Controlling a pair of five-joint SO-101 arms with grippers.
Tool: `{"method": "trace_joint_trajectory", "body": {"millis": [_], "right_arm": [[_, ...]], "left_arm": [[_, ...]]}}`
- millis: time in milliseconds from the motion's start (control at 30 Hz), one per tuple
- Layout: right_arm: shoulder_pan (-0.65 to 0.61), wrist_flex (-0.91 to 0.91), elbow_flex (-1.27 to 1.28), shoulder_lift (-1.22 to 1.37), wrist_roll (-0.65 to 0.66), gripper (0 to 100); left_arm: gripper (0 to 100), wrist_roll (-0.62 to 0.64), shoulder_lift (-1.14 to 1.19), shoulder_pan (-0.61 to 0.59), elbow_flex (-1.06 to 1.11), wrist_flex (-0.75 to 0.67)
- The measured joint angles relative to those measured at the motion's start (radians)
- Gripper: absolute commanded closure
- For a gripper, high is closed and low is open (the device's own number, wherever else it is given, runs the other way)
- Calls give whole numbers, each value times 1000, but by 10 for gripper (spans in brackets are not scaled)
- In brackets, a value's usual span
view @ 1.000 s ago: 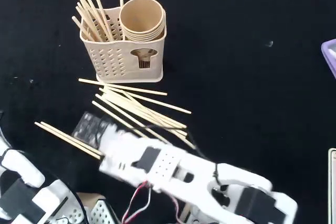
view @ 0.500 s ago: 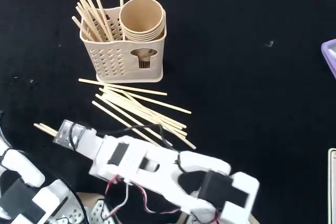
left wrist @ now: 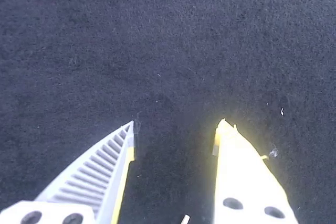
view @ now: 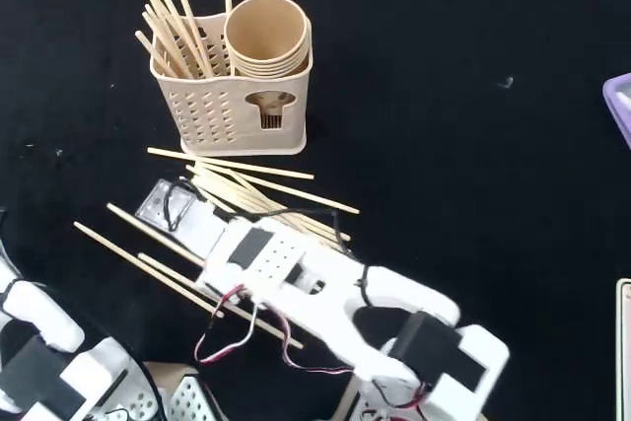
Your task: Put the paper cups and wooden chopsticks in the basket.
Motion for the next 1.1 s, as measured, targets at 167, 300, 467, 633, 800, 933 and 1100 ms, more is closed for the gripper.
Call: {"method": "trace_joint_trajectory", "body": {"millis": [167, 300, 467, 633, 800, 933, 1100], "right_arm": [[-6, 0, 34, -18, 25, 988], [-97, 9, 40, -18, 31, 986], [-117, 9, 54, -18, 28, 890], [-118, 29, 55, -18, 28, 845], [-143, 32, 55, -18, 28, 843], [-199, 18, 55, -18, 28, 835], [-210, -52, 77, -18, 28, 792]], "left_arm": [[759, 0, 0, 0, 0, 0], [759, 0, 0, 0, 0, 0], [759, 0, 0, 0, 0, 0], [759, 0, 0, 0, 0, 0], [759, 0, 0, 0, 0, 0], [759, 0, 0, 0, 0, 0], [759, 0, 0, 0, 0, 0]]}}
